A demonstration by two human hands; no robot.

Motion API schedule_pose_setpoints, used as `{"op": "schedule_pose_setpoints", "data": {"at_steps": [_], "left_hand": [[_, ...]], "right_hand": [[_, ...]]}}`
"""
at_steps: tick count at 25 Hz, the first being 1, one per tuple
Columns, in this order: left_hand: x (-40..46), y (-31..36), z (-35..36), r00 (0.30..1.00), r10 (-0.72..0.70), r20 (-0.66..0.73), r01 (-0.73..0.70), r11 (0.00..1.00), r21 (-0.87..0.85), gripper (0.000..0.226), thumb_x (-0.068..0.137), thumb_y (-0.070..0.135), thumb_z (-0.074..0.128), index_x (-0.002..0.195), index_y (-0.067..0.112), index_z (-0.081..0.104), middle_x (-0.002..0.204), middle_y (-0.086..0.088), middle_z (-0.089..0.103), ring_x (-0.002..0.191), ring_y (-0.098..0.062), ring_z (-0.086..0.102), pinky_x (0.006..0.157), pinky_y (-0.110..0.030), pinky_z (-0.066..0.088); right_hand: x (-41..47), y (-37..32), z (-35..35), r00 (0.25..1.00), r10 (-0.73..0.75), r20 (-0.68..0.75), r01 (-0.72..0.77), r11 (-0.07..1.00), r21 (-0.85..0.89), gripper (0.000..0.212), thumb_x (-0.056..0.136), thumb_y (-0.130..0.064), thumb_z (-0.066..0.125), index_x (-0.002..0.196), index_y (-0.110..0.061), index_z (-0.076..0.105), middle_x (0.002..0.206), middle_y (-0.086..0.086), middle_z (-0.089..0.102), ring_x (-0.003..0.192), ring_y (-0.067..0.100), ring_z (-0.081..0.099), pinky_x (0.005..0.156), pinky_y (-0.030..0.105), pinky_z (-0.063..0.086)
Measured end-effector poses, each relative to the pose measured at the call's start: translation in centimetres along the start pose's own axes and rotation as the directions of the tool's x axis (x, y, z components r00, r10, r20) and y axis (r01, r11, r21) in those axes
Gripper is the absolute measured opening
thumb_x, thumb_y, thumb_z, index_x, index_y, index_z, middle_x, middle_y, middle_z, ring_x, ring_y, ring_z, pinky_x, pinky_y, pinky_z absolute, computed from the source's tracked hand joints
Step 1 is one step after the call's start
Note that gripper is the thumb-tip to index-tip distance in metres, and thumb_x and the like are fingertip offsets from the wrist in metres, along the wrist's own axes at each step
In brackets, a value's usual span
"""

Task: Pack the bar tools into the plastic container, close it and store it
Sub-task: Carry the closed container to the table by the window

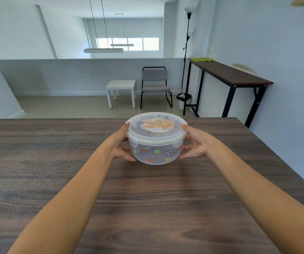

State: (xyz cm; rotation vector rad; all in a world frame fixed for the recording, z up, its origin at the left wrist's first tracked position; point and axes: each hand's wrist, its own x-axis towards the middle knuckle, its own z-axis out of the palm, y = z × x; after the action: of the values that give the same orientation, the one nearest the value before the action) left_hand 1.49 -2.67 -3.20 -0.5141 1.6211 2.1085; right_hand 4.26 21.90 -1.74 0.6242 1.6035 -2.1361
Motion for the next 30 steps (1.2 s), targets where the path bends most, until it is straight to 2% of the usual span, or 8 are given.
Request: {"op": "schedule_pose_setpoints", "data": {"at_steps": [2, 5, 7, 9, 13, 21, 27, 30], "left_hand": [[-0.6, 0.7, 0.5, 0.997, -0.020, 0.070, 0.027, 0.995, -0.096, 0.056, 0.076, 0.051, 0.068, 0.111, 0.010, 0.053, 0.130, -0.022, 0.045, 0.117, -0.047, 0.047, 0.078, -0.069, 0.047], [-1.7, 1.9, 1.0, 0.994, -0.049, 0.097, 0.062, 0.988, -0.139, 0.056, 0.068, 0.048, 0.076, 0.104, 0.012, 0.053, 0.127, -0.027, 0.047, 0.111, -0.046, 0.054, 0.082, -0.064, 0.050], [-2.5, 2.6, 1.1, 0.997, -0.029, 0.066, 0.038, 0.990, -0.138, 0.057, 0.062, 0.048, 0.078, 0.102, 0.015, 0.055, 0.123, -0.024, 0.051, 0.108, -0.041, 0.058, 0.081, -0.055, 0.052], [-3.4, 2.9, 1.2, 1.000, 0.006, 0.013, -0.004, 0.984, -0.176, 0.057, 0.057, 0.048, 0.079, 0.099, 0.016, 0.056, 0.117, -0.021, 0.054, 0.105, -0.036, 0.058, 0.075, -0.048, 0.052], [-5.2, 1.4, 0.6, 0.995, 0.055, -0.086, -0.077, 0.957, -0.281, 0.056, 0.053, 0.047, 0.078, 0.096, 0.018, 0.057, 0.110, -0.016, 0.056, 0.105, -0.031, 0.056, 0.076, -0.040, 0.050], [-11.2, -2.9, -4.1, 0.943, 0.105, -0.317, -0.240, 0.874, -0.424, 0.040, 0.056, 0.045, 0.074, 0.084, 0.019, 0.060, 0.088, -0.005, 0.061, 0.079, -0.023, 0.060, 0.051, -0.030, 0.054], [-17.7, -4.9, -10.3, 0.860, 0.115, -0.497, -0.373, 0.807, -0.459, 0.042, 0.056, 0.046, 0.073, 0.087, 0.019, 0.063, 0.087, -0.002, 0.063, 0.081, -0.021, 0.061, 0.051, -0.028, 0.055], [-22.3, -6.5, -14.0, 0.786, 0.089, -0.611, -0.441, 0.774, -0.455, 0.047, 0.053, 0.048, 0.073, 0.090, 0.020, 0.063, 0.088, -0.002, 0.063, 0.081, -0.020, 0.062, 0.051, -0.026, 0.055]], "right_hand": [[-0.4, -1.0, 0.2, 1.000, -0.016, 0.014, 0.016, 0.998, 0.056, 0.072, 0.081, -0.045, 0.065, 0.141, -0.018, 0.035, 0.141, 0.028, 0.033, 0.120, 0.047, 0.044, 0.096, 0.063, 0.038], [-1.1, -2.5, 0.5, 0.993, -0.066, 0.095, 0.059, 0.995, 0.078, 0.066, 0.079, -0.046, 0.065, 0.135, -0.022, 0.038, 0.120, 0.030, 0.045, 0.100, 0.048, 0.053, 0.078, 0.066, 0.046], [-1.5, -3.0, 0.6, 0.989, -0.087, 0.123, 0.081, 0.995, 0.055, 0.062, 0.079, -0.046, 0.066, 0.130, -0.022, 0.041, 0.115, 0.031, 0.045, 0.106, 0.051, 0.050, 0.086, 0.069, 0.042], [-1.8, -2.9, 0.8, 0.988, -0.097, 0.123, 0.088, 0.993, 0.075, 0.065, 0.075, -0.042, 0.069, 0.130, -0.022, 0.040, 0.114, 0.032, 0.043, 0.112, 0.052, 0.047, 0.097, 0.069, 0.035], [-2.8, -1.2, 2.6, 0.991, -0.082, 0.107, 0.066, 0.988, 0.142, 0.070, 0.067, -0.038, 0.075, 0.127, -0.021, 0.044, 0.110, 0.025, 0.047, 0.109, 0.047, 0.050, 0.096, 0.065, 0.039], [-4.7, 3.6, 8.4, 0.987, -0.031, 0.155, 0.011, 0.992, 0.127, 0.039, 0.063, -0.039, 0.077, 0.090, -0.020, 0.055, 0.101, 0.020, 0.052, 0.106, 0.040, 0.054, 0.092, 0.062, 0.043], [-6.5, 7.0, 15.8, 0.958, 0.035, 0.284, -0.037, 0.999, -0.001, 0.042, 0.064, -0.042, 0.076, 0.094, -0.021, 0.055, 0.104, 0.020, 0.053, 0.109, 0.040, 0.053, 0.086, 0.063, 0.042], [-8.3, 9.7, 20.3, 0.918, 0.095, 0.385, -0.067, 0.994, -0.086, 0.051, 0.064, -0.044, 0.076, 0.107, -0.025, 0.056, 0.110, 0.019, 0.052, 0.110, 0.039, 0.053, 0.070, 0.057, 0.047]]}}
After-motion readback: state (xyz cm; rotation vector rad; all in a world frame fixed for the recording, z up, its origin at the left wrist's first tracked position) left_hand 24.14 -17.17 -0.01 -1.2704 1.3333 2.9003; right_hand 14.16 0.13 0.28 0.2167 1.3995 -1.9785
